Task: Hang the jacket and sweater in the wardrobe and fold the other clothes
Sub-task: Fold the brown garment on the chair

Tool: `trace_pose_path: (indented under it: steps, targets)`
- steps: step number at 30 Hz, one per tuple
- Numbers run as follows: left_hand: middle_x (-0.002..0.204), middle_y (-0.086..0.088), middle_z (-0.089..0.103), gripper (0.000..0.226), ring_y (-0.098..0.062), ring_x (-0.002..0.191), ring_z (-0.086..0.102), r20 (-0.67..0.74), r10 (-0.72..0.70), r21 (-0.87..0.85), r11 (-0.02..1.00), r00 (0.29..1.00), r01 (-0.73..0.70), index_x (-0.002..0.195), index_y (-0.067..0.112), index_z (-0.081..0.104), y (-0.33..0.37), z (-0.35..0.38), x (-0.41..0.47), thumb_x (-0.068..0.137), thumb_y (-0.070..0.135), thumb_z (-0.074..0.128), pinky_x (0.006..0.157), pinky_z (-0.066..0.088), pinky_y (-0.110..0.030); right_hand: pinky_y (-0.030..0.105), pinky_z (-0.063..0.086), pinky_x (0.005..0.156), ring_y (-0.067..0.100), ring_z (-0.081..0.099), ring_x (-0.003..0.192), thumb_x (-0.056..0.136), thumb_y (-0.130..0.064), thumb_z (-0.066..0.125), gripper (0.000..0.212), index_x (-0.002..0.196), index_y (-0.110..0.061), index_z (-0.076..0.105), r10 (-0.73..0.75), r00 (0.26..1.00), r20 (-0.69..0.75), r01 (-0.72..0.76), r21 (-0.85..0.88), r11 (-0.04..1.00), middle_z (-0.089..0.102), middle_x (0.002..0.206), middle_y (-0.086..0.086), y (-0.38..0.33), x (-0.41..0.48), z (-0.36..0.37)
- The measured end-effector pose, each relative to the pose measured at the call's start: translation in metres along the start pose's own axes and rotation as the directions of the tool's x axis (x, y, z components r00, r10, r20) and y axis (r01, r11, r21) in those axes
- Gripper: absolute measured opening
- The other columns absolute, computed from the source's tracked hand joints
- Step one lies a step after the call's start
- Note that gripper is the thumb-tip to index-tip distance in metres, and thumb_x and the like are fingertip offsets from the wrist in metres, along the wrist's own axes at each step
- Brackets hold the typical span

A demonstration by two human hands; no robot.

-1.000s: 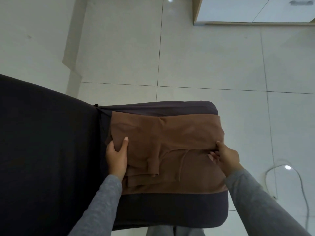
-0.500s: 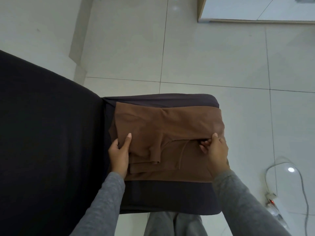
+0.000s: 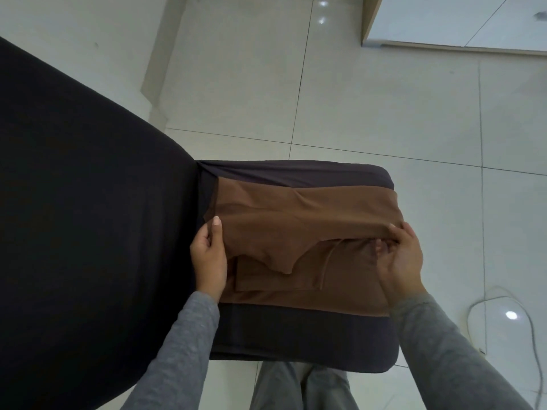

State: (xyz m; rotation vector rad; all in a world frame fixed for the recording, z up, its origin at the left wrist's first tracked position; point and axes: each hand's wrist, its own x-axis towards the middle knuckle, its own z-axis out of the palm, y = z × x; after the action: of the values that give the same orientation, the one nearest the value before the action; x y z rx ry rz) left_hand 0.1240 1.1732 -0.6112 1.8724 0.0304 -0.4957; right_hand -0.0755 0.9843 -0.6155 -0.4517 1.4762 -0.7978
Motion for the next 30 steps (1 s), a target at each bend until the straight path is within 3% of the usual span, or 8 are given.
trace_pose_path:
  steps: [4, 7, 11, 16, 20, 23, 26, 30]
  targets:
    - [0.074, 0.004, 0.059, 0.03, 0.004, 0.064, 0.054, -0.006, 0.01, 0.034, 0.999, 1.0, -0.01, 0.079, 0.013, 0.061, -0.005, -0.004, -0.014, 0.098, 0.03, 0.045, 0.063, 0.045, -0.01, 0.026, 0.051, 0.077, 0.015, 0.06, 0.083, 0.086, -0.005, 0.057, 0.041, 0.122, -0.024, 0.054, -0.132, 0.987, -0.09, 0.128, -0.055, 0.99, 0.059, 0.12, -0.004, 0.01, -0.01, -0.014]
    - [0.078, 0.001, 0.062, 0.03, -0.005, 0.073, 0.057, 0.021, -0.126, 0.003, 0.992, 0.992, 0.126, 0.08, 0.014, 0.062, -0.014, -0.01, -0.025, 0.096, 0.035, 0.047, 0.069, 0.046, -0.019, 0.033, 0.051, 0.087, 0.015, 0.06, 0.081, 0.09, 0.006, 0.048, 0.043, 0.127, -0.016, 0.045, -0.083, 0.995, -0.057, 0.08, -0.06, 0.995, 0.055, 0.11, 0.005, 0.022, -0.018, -0.019]
    - [0.095, 0.002, 0.073, 0.024, -0.012, 0.092, 0.067, 0.165, -0.353, -0.027, 0.932, 0.921, 0.362, 0.094, 0.018, 0.071, -0.028, -0.019, -0.04, 0.086, 0.04, 0.063, 0.083, 0.051, -0.028, 0.021, 0.055, 0.074, 0.016, 0.062, 0.083, 0.092, 0.009, 0.045, 0.029, 0.111, -0.012, 0.042, -0.055, 0.998, 0.026, 0.058, -0.139, 0.989, 0.052, 0.111, 0.016, 0.043, -0.035, -0.021]
    - [0.096, 0.002, 0.074, 0.013, -0.016, 0.099, 0.067, 0.282, -0.425, 0.002, 0.897, 0.86, 0.443, 0.094, 0.019, 0.071, -0.036, -0.028, -0.052, 0.083, 0.025, 0.069, 0.089, 0.05, -0.03, 0.017, 0.054, 0.067, 0.017, 0.064, 0.083, 0.09, 0.002, 0.056, 0.02, 0.086, -0.017, 0.052, -0.099, 0.976, 0.192, 0.16, -0.335, 0.929, 0.063, 0.092, 0.006, 0.075, -0.07, -0.012]
    - [0.102, 0.002, 0.072, 0.014, -0.014, 0.1, 0.066, 0.282, -0.428, -0.031, 0.89, 0.859, 0.454, 0.1, 0.022, 0.069, -0.035, -0.035, -0.055, 0.089, 0.026, 0.062, 0.091, 0.05, -0.033, 0.026, 0.054, 0.07, 0.013, 0.064, 0.084, 0.089, -0.015, 0.064, 0.01, 0.094, -0.022, 0.058, 0.03, 0.937, 0.349, 0.167, -0.519, 0.838, 0.066, 0.094, -0.001, 0.093, -0.091, 0.001]
    - [0.1, 0.004, 0.073, 0.017, -0.011, 0.096, 0.067, 0.311, -0.413, -0.046, 0.893, 0.856, 0.448, 0.105, 0.02, 0.067, -0.031, -0.037, -0.058, 0.09, 0.026, 0.059, 0.086, 0.052, -0.03, 0.027, 0.052, 0.076, 0.012, 0.062, 0.09, 0.087, -0.03, 0.066, 0.029, 0.11, -0.021, 0.052, 0.163, 0.918, 0.362, 0.109, -0.623, 0.775, 0.064, 0.101, -0.003, 0.096, -0.095, 0.009]
    - [0.1, 0.001, 0.073, 0.019, -0.012, 0.094, 0.068, 0.326, -0.407, -0.042, 0.895, 0.853, 0.443, 0.107, 0.016, 0.066, -0.031, -0.038, -0.061, 0.09, 0.024, 0.059, 0.085, 0.053, -0.029, 0.031, 0.053, 0.075, 0.015, 0.062, 0.08, 0.086, -0.028, 0.067, 0.019, 0.097, -0.013, 0.063, 0.237, 0.894, 0.38, 0.089, -0.67, 0.737, 0.068, 0.091, 0.008, 0.093, -0.095, 0.014]
    - [0.099, -0.002, 0.073, 0.022, -0.014, 0.095, 0.068, 0.352, -0.416, -0.05, 0.886, 0.838, 0.461, 0.106, 0.013, 0.067, -0.034, -0.041, -0.067, 0.088, 0.025, 0.061, 0.082, 0.053, -0.026, 0.023, 0.053, 0.072, 0.01, 0.064, 0.076, 0.089, -0.011, 0.061, 0.017, 0.072, -0.013, 0.061, 0.31, 0.841, 0.444, -0.002, -0.569, 0.822, 0.068, 0.081, 0.003, 0.09, -0.095, 0.01]
